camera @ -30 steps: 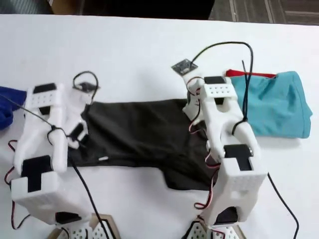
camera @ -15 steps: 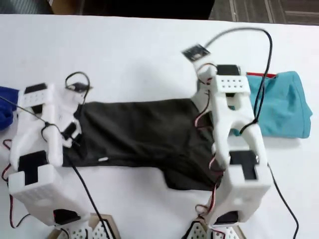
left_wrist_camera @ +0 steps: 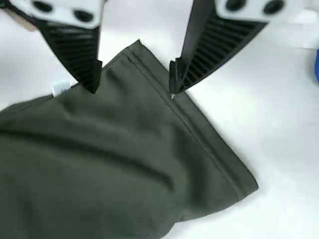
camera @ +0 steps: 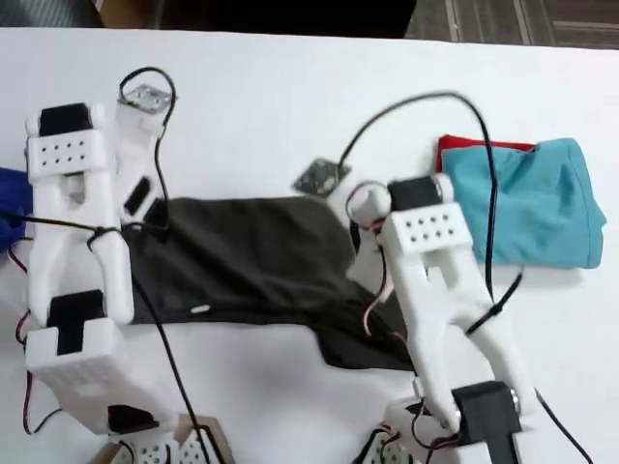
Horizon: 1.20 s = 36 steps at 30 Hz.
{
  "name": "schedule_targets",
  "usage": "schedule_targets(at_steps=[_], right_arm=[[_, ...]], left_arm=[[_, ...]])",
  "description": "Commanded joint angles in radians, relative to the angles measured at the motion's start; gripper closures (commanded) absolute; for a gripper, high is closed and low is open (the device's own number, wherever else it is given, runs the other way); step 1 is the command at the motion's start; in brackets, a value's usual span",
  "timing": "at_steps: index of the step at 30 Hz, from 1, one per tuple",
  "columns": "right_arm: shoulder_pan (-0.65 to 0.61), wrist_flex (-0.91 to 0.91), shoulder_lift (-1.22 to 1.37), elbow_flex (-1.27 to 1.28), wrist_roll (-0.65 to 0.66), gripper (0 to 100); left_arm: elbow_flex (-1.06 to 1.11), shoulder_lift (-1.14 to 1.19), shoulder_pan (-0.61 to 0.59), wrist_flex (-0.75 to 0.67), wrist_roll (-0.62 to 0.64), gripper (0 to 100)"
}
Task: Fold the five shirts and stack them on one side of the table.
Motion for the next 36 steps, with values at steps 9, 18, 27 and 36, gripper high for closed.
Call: schedule_targets(at_steps=[9, 18, 27, 36], right_arm=[[-0.013, -0.16, -0.005, 0.204, 0.009, 78.3], [-0.24, -0.041, -0.062, 0.21, 0.011, 78.3], [-0.252, -0.085, -0.065, 0.144, 0.002, 78.3], [-0.039, -0.358, -0.013, 0.135, -0.095, 78.3]], left_arm=[[0.389, -0.008, 0.003, -0.454, 0.109, 76], [0.547, -0.006, 0.009, -0.678, 0.198, 76], [0.552, -0.006, 0.025, -0.683, 0.192, 76], [0.552, -0.005, 0.025, -0.684, 0.192, 76]])
